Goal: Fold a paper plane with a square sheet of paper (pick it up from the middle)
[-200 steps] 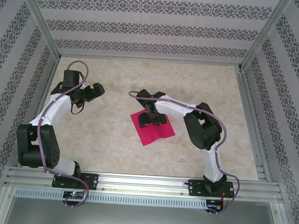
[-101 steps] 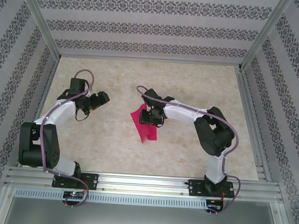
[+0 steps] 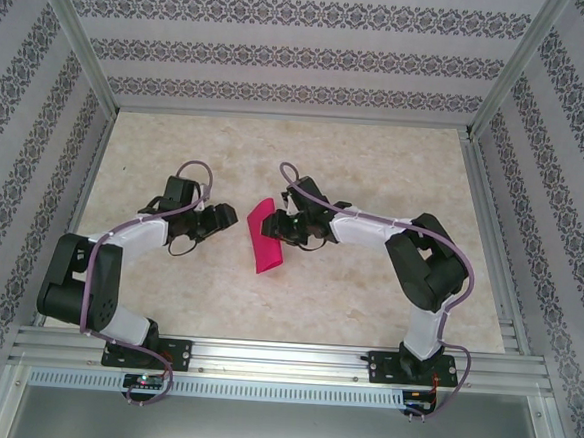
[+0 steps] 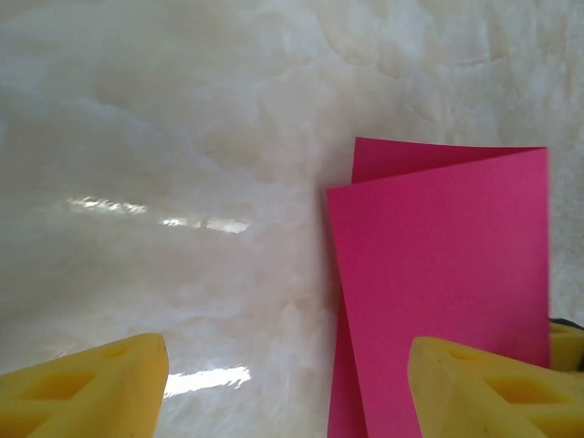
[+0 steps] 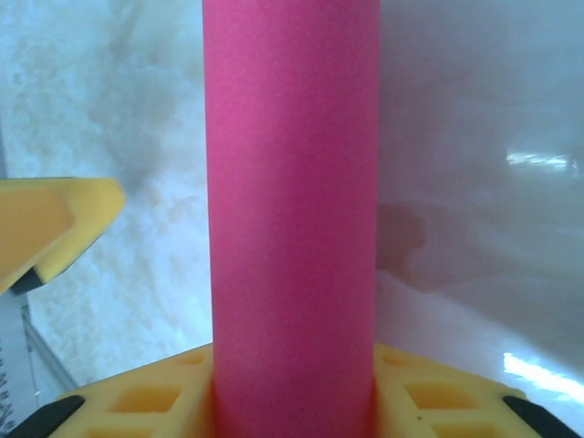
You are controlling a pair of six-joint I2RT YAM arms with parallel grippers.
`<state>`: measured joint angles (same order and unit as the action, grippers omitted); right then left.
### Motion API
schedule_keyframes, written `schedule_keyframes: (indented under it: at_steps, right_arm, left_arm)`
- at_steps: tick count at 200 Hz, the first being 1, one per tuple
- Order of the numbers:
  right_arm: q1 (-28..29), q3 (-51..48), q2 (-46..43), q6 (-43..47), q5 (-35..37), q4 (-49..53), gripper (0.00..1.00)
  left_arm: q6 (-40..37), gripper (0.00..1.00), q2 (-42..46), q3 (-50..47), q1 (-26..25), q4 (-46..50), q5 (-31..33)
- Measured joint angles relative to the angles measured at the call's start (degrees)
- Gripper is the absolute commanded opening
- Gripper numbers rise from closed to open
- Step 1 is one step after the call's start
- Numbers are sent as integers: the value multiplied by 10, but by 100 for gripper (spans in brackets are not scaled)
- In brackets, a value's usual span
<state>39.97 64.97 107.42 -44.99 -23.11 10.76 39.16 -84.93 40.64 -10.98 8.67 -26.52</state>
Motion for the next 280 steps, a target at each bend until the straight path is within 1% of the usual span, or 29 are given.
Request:
schedule_keyframes:
  at_steps: [13,23,36,60,96,107,123,137,164,218,237,254,280]
  right_arm:
    - [-3,0,0,9,25,13,52]
    - [-3,0,0,18,48,28,59]
    - [-3,0,0,31,83,50,64]
    - [-3,0,0,51,139,84,66]
    - [-3,0,0,68,185,106,65]
    - [-3,0,0,71,191,107,65]
    - [-4,0,0,72,199,107,63]
    - [-8,-4,-3,71,201,106,61]
    - [-22,-16,-7,54,186,93,61]
    - [-23,-10,-2,42,181,97,64]
    - [-22,2,5,42,181,111,67]
    - [-21,17,15,42,185,129,68]
    - [-13,43,31,42,201,160,69]
  left_arm:
    - [4,70,-2,0,-6,-11,0]
    - [6,70,-5,0,-11,-21,0]
    - [9,70,-9,0,-15,-28,0]
    - [17,70,-11,0,-21,-32,0]
    - [24,69,-12,0,-32,-42,0]
    - [27,68,-13,0,-38,-48,-1]
    - [33,64,-18,0,-45,-56,-2]
    - [39,62,-24,0,-53,-64,-5]
    - [54,60,-39,0,-69,-85,-14]
    - [62,60,-48,0,-84,-113,-14]
    - [61,60,-55,1,-87,-123,-13]
    - [60,60,-64,3,-87,-126,-12]
    - [55,56,-84,17,-87,-127,-12]
